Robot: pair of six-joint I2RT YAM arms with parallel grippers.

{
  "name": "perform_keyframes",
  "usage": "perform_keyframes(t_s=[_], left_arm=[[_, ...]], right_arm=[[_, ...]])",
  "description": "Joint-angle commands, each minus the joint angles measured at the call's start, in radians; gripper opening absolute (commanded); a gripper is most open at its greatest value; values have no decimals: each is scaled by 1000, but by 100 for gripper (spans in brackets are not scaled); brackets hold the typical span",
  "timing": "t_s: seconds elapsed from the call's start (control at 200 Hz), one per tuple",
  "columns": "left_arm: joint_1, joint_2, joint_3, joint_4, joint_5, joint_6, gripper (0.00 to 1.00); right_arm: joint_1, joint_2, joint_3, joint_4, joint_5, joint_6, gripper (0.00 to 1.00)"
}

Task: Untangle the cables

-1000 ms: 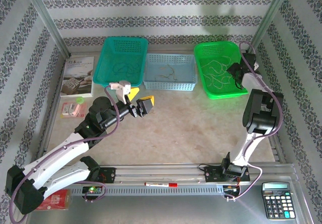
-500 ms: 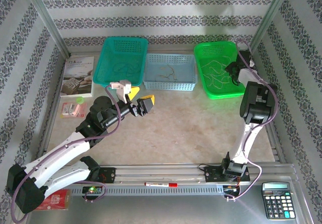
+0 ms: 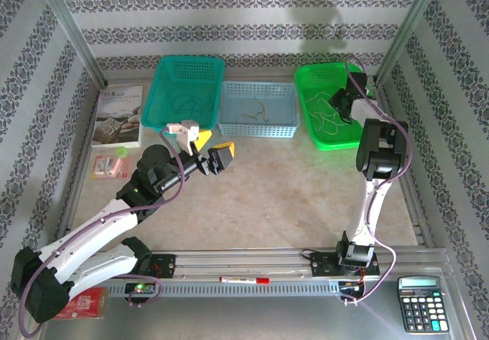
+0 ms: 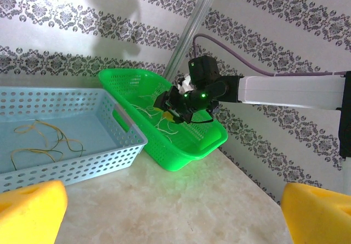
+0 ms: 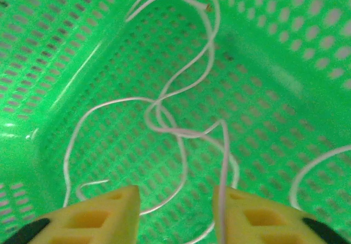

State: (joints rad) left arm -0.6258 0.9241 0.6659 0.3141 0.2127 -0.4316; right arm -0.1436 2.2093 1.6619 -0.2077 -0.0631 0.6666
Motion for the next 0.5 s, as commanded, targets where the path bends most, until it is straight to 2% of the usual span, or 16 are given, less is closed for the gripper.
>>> perform_keyframes(t_s=[0.0,0.13,0.32,0.4,0.495], left_arm=[[16,2,-3,63,11,-12,100],[17,13,0,65,13,-13,100],[20,42,5,95,30,-17,100],[23,51,9,101,38,-22,100],[24,53,11,101,43,-19,100]], right_arm=[[9,21,36,27,-77,-10,34],[7,-50,-13,46,-62,-42,35],[-10,-203,-147,51,51,-45,60],[-25,-233,-189,50,78,-21,65],[-47,-228,-205,39,83,5,66]])
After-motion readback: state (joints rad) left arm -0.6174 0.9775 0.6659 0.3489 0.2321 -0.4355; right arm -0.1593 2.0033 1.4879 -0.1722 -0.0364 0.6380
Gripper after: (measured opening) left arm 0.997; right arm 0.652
